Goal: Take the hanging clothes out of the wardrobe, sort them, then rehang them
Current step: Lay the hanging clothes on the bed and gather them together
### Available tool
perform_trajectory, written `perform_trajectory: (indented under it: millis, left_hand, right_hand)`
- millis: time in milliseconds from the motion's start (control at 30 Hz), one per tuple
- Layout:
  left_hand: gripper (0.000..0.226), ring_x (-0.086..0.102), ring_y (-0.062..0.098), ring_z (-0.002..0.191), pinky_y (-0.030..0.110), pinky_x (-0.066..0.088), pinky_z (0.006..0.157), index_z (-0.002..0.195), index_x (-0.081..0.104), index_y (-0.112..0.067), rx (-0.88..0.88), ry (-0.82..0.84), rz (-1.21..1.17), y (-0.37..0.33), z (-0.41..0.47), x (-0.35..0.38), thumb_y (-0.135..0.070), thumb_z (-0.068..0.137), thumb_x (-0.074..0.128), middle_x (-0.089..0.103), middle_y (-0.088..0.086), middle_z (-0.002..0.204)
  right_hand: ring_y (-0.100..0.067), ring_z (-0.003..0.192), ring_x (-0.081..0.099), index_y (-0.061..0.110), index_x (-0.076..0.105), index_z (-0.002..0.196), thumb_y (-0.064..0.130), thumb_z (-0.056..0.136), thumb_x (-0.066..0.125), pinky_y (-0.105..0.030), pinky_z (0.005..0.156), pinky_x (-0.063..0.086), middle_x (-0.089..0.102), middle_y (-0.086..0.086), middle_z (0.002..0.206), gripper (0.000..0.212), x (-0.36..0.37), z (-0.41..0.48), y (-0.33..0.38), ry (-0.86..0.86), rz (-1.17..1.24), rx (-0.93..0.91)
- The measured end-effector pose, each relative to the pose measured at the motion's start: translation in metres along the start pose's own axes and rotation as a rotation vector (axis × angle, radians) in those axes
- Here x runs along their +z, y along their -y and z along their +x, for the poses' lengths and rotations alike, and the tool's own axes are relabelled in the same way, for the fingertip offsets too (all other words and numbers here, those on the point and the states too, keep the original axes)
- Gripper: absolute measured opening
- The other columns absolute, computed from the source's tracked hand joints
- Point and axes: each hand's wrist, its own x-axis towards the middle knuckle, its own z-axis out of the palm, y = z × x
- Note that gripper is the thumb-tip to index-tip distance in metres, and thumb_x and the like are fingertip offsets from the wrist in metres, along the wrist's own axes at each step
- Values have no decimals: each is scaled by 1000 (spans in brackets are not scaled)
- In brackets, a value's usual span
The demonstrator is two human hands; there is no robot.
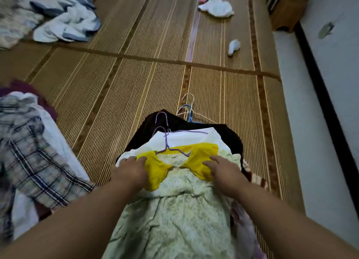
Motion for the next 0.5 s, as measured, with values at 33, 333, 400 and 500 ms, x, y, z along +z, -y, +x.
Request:
perform_trajectory:
  millis: [33,333,400,500]
  left_hand:
    - [56,32,28,135,55,27,107,146,21,-33,-1,10,-26,0,16,9,-35,93,40,32,2,148]
    - [31,38,29,123,43,36,97,119,51,-23,36,-96,93,-1,79,43,-38,93,46,50,4,126]
    - [23,42,28,119,43,38,93,112,52,-24,39,-129,112,0,77,44,-34,94,42,52,4,120]
    - [12,53,29,103,36,40,78,87,47,-24,157,-181,-257,2,65,38,-36,90,46,55,4,98]
  right_hand:
    - [-24,142,24,34,32,144,22,92,47,-47,112,25,20,-1,156,55,6,17,0,-5,-14,-4]
    - [-30,123,41,32,30,139,21,90,41,-53,105,24,49,-6,129,51,27,93,8,-5,-184,99]
    - [-30,116,46,28,39,128,20,88,44,-51,101,26,57,-5,120,41,26,90,6,2,-219,84]
    - [-30,113,48,25,46,117,27,86,48,-45,95,33,56,-6,115,31,16,74,4,4,-231,73]
